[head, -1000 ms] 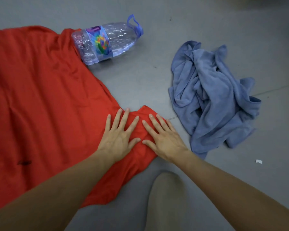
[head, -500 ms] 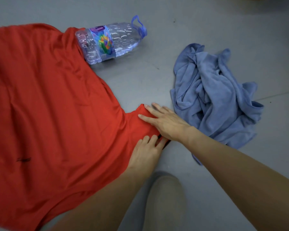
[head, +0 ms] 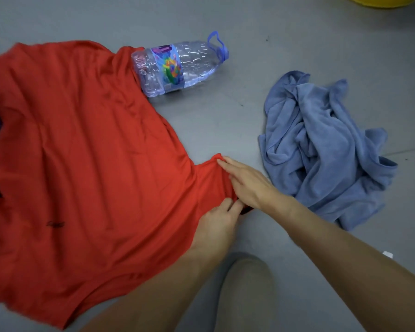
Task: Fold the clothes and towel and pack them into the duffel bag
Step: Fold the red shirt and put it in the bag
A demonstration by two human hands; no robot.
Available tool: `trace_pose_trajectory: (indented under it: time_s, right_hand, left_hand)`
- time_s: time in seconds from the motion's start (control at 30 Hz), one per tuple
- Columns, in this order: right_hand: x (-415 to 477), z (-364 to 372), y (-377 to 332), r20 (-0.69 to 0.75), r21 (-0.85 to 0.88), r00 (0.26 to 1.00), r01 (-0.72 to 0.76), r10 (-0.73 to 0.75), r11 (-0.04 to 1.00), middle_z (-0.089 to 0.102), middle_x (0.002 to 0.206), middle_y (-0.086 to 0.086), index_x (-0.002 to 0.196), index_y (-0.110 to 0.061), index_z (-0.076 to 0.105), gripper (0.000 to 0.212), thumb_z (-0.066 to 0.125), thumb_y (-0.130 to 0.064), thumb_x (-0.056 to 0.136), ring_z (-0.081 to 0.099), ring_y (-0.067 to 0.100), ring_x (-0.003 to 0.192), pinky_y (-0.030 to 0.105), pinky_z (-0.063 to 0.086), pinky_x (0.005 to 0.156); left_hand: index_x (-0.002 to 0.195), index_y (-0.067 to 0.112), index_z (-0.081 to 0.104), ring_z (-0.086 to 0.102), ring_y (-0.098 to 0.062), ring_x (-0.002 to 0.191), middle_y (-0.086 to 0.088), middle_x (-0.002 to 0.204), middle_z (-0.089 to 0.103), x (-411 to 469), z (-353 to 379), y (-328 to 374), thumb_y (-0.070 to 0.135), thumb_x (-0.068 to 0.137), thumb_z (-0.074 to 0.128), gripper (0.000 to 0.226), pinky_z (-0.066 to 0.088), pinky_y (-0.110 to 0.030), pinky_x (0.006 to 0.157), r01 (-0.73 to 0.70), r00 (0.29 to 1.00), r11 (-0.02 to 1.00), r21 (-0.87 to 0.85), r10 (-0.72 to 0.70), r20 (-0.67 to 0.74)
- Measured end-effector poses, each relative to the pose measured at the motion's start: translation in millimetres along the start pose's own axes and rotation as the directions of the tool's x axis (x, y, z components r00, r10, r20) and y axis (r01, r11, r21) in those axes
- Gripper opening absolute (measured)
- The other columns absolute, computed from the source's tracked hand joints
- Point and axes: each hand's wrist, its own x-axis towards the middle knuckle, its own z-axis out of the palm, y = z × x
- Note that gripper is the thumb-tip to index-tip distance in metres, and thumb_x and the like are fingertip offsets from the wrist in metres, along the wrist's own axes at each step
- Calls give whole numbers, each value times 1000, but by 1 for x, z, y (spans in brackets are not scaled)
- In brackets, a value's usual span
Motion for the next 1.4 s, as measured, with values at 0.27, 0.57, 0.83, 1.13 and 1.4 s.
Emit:
trace_pose_trajectory:
  time_s: [0.27, 0.57, 0.83, 1.13, 1.4]
  right_hand:
    - [22, -4, -75, -71, 517, 990, -69, 123, 853, 46, 153, 3, 138, -12, 59, 46, 41, 5, 100, 36, 11, 144, 31, 22, 123]
    - [67, 47, -177, 54, 460, 998, 16, -45, 888, 52, 142, 3, 134, -12, 63, 40, 46, -6, 98, 47, 17, 135, 30, 31, 119]
    - [52, 69, -171, -136, 13, 977, 170, -167, 985, 56, 143, -2, 136, -22, 61, 40, 47, -21, 99, 52, 15, 131, 35, 43, 110]
    - [47, 100, -158, 223, -522, 945, 324, -241, 789, 12, 168, 0, 158, -40, 18, 69, 25, -69, 95, 15, 39, 152, 60, 24, 118]
    - [50, 90, -191, 306, -557, 950, 237, -69, 796, -13, 167, -7, 152, -50, -15, 76, 0, -77, 82, -7, 34, 154, 64, 10, 118]
  left_hand:
    - [104, 25, 73, 63, -9, 87, 9, 92, 69, -57, -60, -30, 26, 94, 60, 17, 51, -35, 83, 385, 738, 620, -684, -651, -174]
    - [92, 15, 59, 66, -16, 78, -6, 88, 66, -110, -96, -69, 12, 102, 54, 11, 58, -22, 65, 214, 358, -292, -932, -864, 353]
    - [93, 14, 55, 70, -24, 84, -12, 90, 70, -120, -95, -91, 8, 95, 63, 11, 57, -33, 69, 278, 225, -332, -901, -890, 397]
    - [111, 27, 46, 64, -24, 94, 7, 104, 67, -111, -128, -143, 20, 94, 61, 24, 38, -35, 74, 658, 590, 607, -445, -783, -196]
    - [147, 31, 28, 63, -28, 112, 2, 127, 59, -143, -210, -206, 45, 99, 48, 54, 51, -40, 89, 555, 801, 807, 201, -584, 132]
